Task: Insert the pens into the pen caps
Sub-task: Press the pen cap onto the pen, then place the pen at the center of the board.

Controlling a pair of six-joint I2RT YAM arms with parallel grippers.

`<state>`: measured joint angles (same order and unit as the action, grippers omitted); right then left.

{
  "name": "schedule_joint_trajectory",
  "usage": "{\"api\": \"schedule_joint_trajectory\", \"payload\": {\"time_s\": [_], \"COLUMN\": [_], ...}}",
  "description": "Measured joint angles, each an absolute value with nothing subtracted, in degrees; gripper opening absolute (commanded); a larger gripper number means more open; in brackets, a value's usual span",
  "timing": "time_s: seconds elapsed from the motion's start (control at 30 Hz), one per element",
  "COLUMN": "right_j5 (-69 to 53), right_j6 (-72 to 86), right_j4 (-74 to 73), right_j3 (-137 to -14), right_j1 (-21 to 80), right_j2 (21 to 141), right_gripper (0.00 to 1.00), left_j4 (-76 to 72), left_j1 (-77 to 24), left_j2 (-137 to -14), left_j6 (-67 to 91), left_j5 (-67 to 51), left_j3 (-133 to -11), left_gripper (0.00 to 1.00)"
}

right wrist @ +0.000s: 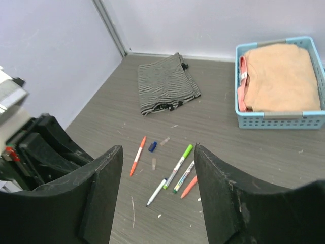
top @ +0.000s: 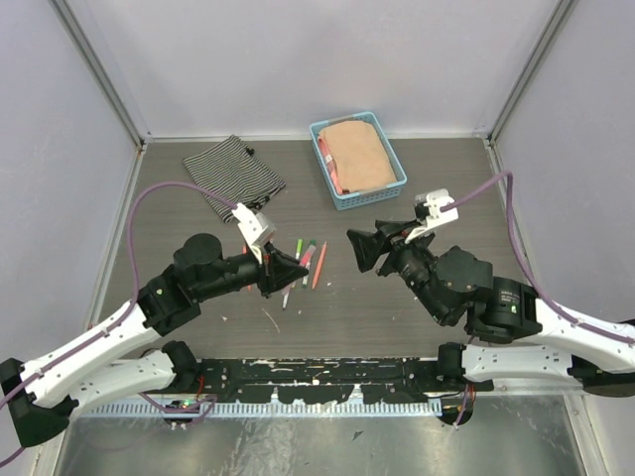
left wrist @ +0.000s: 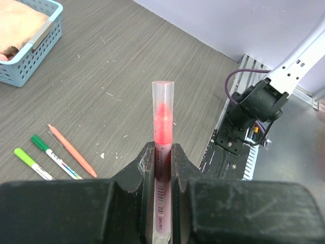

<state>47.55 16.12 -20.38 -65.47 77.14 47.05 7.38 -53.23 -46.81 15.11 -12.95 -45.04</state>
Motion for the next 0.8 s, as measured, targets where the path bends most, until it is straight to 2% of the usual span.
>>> {"api": "schedule_joint_trajectory", "payload": {"time_s": [0.2, 0.53, 0.8], "right_j5": [48.1, 44.4, 42.1], "right_j6": [24.7, 36.6, 39.8], "right_j4": [-21.9, -15.7, -12.6], "right_j3": [-62.9, -58.2, -58.2], "right_j1": [77.1, 77.1, 76.1], "right_j2": [47.8, 53.5, 54.4], "right_gripper": [0.65, 0.64, 0.58], "left_j4": [7.4, 7.4, 7.2], "left_j1": [-53.2, -53.2, -53.2], "left_j2": [-45.7, -45.6, -45.6], "left_j6": [14.0, 13.7, 13.7], "left_j5": [-13.0, -13.6, -14.6], "left_j3": [-44.9, -44.9, -44.9], "left_gripper": [0.0, 0.0, 0.0]}}
